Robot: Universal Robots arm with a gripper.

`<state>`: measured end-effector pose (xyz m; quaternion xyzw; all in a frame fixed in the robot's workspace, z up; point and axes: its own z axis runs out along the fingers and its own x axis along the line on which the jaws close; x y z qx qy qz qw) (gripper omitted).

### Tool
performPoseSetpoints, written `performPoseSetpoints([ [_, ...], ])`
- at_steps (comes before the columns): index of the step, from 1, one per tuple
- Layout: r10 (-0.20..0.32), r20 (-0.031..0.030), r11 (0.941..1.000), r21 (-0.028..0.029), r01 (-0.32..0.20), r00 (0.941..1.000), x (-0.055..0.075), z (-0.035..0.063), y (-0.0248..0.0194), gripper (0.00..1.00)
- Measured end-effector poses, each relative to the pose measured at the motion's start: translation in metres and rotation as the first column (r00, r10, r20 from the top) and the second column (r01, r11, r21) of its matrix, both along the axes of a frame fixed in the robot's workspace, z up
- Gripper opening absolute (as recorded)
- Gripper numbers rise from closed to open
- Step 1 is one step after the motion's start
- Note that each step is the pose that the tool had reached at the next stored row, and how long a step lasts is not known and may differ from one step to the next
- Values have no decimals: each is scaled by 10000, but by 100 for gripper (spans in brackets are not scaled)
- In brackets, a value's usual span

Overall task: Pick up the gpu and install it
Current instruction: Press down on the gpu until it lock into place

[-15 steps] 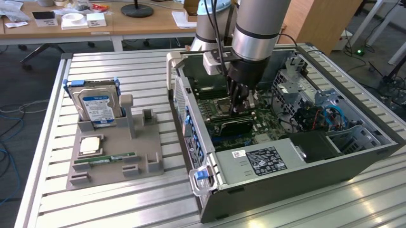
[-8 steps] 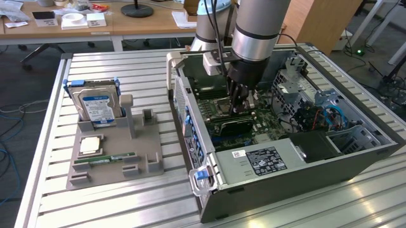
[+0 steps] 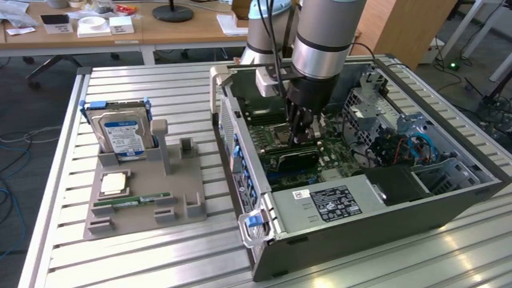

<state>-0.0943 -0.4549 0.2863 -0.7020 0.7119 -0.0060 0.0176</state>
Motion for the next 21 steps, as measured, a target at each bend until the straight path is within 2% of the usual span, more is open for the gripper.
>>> performPoseSetpoints([
  [21, 0, 1, 10000, 2, 0, 10000, 0, -120, 11, 11],
])
